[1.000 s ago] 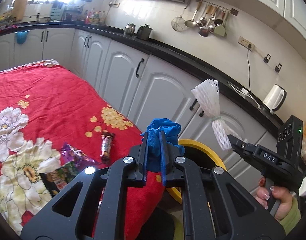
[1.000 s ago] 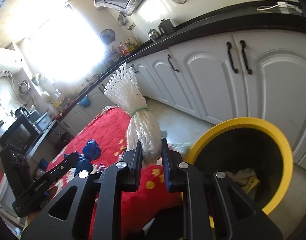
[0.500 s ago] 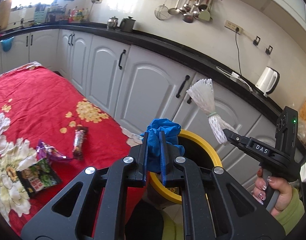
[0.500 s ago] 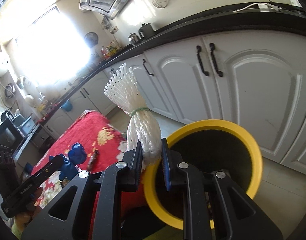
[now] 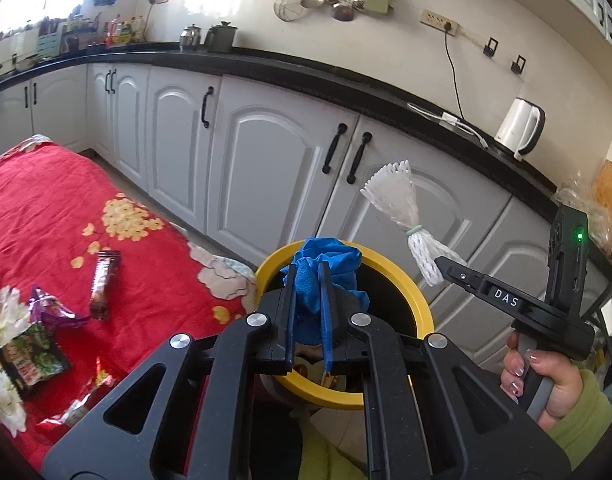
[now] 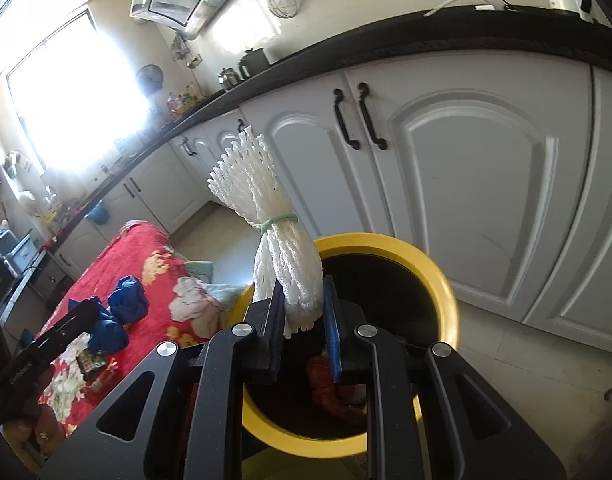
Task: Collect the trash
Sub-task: 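Carry the blue glove and white mesh net over the yellow bin with both grippers, then open both grippers to drop the glove and mesh net into the bin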
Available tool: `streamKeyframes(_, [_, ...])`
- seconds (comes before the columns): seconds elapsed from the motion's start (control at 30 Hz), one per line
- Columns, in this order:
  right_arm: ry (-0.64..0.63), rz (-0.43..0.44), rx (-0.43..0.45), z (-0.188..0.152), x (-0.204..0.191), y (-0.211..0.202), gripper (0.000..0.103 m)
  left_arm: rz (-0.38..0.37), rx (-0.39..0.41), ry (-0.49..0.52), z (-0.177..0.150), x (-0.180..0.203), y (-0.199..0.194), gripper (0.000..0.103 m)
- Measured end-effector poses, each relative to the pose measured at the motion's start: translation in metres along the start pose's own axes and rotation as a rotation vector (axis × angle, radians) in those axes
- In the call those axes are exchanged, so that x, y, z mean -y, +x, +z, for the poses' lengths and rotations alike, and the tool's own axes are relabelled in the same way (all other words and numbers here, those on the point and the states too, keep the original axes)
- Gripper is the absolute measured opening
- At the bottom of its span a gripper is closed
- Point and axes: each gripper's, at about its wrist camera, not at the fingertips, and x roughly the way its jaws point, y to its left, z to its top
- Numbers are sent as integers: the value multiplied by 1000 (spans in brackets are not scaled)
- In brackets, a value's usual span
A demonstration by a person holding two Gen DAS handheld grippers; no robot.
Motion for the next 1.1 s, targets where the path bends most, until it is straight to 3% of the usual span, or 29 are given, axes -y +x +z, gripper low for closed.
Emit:
streamKeyframes(0.43, [-31,-117,-30,-14,25,13,17,-18,-62,63,-12,28,35,5])
streamKeyframes(1.1, [2,-126,-113,-32,42,38,19,-10,-156,89,-28,37,86,5])
